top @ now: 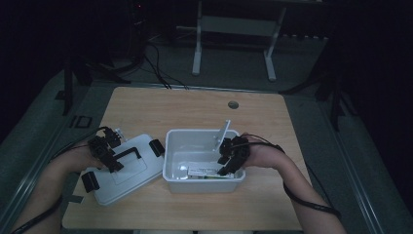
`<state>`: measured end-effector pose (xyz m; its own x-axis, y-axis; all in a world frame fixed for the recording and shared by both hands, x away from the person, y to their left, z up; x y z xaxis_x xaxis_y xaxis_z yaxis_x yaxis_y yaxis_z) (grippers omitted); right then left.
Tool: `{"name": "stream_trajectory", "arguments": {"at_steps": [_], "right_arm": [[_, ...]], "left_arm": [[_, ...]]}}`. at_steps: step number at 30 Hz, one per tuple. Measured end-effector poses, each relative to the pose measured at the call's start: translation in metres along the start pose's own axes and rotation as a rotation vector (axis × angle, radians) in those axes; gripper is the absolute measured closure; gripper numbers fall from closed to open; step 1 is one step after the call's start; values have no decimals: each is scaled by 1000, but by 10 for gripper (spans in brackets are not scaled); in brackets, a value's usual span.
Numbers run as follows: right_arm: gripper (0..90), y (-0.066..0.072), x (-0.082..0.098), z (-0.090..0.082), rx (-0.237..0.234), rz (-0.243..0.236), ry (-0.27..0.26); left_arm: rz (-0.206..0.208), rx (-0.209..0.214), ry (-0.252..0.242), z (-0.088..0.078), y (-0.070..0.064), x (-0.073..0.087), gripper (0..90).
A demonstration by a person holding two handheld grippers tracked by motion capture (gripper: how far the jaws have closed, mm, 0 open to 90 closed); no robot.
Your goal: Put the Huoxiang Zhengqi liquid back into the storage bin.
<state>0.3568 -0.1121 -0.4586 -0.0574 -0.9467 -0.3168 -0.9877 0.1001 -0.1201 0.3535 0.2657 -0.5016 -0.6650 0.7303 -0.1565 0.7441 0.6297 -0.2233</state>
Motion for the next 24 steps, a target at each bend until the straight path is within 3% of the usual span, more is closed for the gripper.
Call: {"name": "stream_trajectory", "arguments": {"at_steps": [11,24], "right_arm": [[512,-10,18,-32,55,47,-68],[469,-19,54,-52,102,115,-79]], "left_arm": [[-2,3,-7,-3,-1,-2,335],[4,8,-12,-2,-2,-4,335]]}}
Point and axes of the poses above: each handheld gripper's, and its own axes: z roughly forward along the jaws, x roughly out of its underside, y roughly to its left, the point moved 4 cm from there along z, roughly forward along the jaws, and after that the axes turned 13 degrees about x, right-handed, at the moved point
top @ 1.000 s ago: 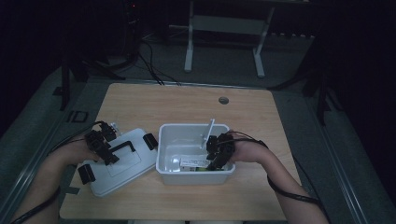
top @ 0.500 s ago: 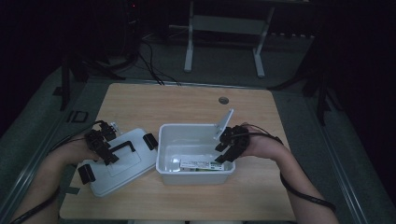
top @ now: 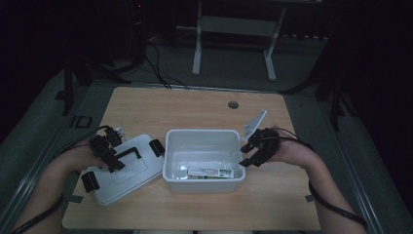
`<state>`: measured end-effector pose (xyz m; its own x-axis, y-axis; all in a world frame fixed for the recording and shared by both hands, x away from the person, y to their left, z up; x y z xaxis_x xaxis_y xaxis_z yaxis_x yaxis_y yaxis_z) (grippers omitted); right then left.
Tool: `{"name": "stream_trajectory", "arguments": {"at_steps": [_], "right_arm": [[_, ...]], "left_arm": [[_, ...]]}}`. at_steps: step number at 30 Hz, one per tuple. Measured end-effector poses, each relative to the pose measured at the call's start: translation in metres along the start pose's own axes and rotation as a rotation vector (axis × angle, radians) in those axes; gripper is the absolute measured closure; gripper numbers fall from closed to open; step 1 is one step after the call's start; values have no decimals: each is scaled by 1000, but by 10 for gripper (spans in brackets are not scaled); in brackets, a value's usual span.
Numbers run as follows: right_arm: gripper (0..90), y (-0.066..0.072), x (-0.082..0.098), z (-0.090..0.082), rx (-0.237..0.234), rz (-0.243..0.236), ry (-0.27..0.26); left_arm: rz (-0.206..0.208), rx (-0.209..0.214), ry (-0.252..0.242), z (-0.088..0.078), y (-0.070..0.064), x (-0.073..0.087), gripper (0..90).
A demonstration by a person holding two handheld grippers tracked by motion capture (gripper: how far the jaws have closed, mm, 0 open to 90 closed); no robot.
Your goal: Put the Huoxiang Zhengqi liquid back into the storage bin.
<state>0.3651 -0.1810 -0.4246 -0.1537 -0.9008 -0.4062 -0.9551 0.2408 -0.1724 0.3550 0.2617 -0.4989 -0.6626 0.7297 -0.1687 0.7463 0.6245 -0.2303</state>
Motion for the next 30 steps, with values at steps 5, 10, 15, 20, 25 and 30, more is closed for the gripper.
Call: {"name": "stream_trajectory", "arguments": {"at_steps": [5,10,15,20,25,30], "right_arm": [[444,-5,13,-3,11,25,3],[397,-7,28,0,15,51,27],[354,-10,42,7,17,85,38],[279,-13,54,17,49,112,75],[234,-18,65,26,59,149,72],[206,-19,75,36,67,172,102]], "left_arm": [[3,-3,3,2,-1,0,335],[1,6,1,2,0,0,335],[12,-8,9,6,0,-1,335],[30,-16,1,9,0,-3,337],[48,-60,10,12,3,-4,390],[57,-73,-26,13,7,-5,452]]}}
Point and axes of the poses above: each handheld gripper's, and its own axes: z roughly forward along the jaws, x roughly out of its underside, y roughly to its left, the point moved 4 cm from there along z, roughly forward along the jaws, and after that the axes turned 13 degrees about x, right-handed, at the moved point
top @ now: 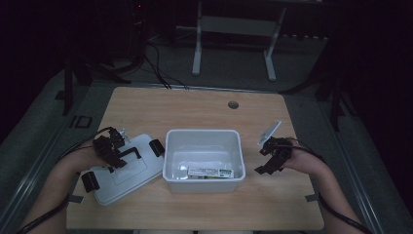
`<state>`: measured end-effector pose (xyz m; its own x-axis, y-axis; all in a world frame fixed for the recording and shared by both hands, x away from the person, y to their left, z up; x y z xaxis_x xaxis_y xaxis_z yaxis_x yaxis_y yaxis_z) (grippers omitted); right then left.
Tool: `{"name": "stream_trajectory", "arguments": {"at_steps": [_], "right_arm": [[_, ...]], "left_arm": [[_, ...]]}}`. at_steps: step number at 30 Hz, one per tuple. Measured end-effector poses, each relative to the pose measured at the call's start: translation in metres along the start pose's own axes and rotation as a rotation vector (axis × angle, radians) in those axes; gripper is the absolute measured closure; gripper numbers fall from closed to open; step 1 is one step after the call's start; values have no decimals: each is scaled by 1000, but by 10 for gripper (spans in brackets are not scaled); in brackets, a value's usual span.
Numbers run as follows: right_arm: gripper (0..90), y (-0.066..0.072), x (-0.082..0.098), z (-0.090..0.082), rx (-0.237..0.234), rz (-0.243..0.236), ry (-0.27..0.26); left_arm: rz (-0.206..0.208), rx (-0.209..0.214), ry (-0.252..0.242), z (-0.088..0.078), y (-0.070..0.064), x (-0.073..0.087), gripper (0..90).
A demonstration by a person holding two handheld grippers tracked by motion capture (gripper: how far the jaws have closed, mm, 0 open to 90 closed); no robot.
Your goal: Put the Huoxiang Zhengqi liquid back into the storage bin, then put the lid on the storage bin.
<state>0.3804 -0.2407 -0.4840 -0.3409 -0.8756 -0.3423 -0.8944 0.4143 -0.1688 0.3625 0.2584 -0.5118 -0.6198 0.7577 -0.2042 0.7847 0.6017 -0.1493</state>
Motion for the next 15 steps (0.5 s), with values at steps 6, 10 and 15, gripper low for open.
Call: {"name": "stream_trajectory", "arguments": {"at_steps": [6,10,15], "right_arm": [[209,1,5,8,4,-4,33],[209,1,6,10,13,-14,25],[201,1,9,16,18,-17,32]], "left_arm": [[34,0,-8,0,1,-6,525],[46,16,6,2,0,-8,577],[49,32,-1,1,-1,-9,634]]}}
Point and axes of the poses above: each handheld gripper's, and its own axes: z roughly forward along the jaws, x roughly out of its underside, y roughly to its left, the point moved 4 cm from there along z, roughly forward along the jaws, and after that the axes turned 13 degrees about x, right-handed, at the moved point
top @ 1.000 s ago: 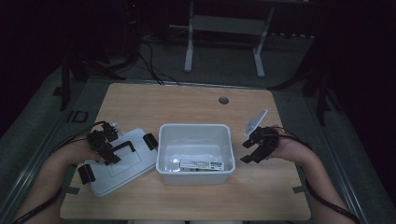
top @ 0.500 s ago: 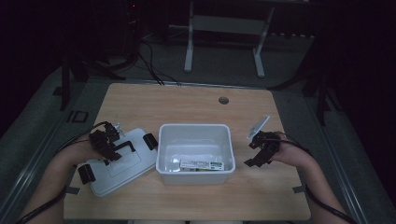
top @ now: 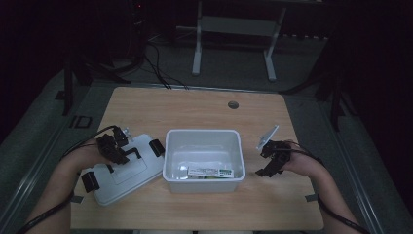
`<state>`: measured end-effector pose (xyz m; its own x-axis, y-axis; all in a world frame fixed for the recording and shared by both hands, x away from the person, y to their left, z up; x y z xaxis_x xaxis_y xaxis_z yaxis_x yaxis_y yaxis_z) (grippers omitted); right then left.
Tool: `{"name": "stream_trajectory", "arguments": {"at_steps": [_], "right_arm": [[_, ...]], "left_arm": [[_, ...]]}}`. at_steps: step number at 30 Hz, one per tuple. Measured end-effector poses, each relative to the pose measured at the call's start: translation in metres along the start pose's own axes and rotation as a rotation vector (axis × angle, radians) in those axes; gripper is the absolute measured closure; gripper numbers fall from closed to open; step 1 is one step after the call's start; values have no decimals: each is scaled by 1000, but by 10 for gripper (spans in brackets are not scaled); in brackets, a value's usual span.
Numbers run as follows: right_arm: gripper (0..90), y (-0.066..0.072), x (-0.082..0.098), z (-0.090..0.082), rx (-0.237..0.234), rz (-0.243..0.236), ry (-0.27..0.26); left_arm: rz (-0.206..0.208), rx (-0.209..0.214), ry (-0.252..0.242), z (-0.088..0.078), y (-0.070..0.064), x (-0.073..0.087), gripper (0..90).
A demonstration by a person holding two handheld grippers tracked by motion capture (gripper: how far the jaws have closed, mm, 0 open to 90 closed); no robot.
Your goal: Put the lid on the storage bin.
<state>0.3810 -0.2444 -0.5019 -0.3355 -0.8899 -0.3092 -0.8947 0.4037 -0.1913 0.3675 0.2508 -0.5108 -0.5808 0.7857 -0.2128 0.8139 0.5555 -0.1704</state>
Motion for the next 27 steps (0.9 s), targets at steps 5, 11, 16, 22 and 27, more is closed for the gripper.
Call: {"name": "stream_trajectory", "arguments": {"at_steps": [5,11,16,22,27], "right_arm": [[178,3,4,7,18,3,-5],[178,7,8,11,13,9,-19],[178,10,13,14,6,19,-27],[178,11,18,15,4,27,-28],[169,10,19,14,12,29,-37]], "left_arm": [[-2,14,-6,-1,0,1,708],[-1,34,-8,2,1,1,815],[25,37,12,-1,-1,2,838],[27,29,-18,-21,-3,6,839],[35,26,-22,-41,-10,10,839]]}}
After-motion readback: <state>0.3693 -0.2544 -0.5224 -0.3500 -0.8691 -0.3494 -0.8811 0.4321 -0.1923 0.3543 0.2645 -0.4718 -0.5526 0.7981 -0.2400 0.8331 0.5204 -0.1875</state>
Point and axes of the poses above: each handheld gripper's, and its own axes: z roughly forward along the jaws, x roughly out of its underside, y roughly to its left, the point moved 4 cm from there along z, roughly forward along the jaws, and after that the axes turned 13 degrees about x, right-handed, at the moved point
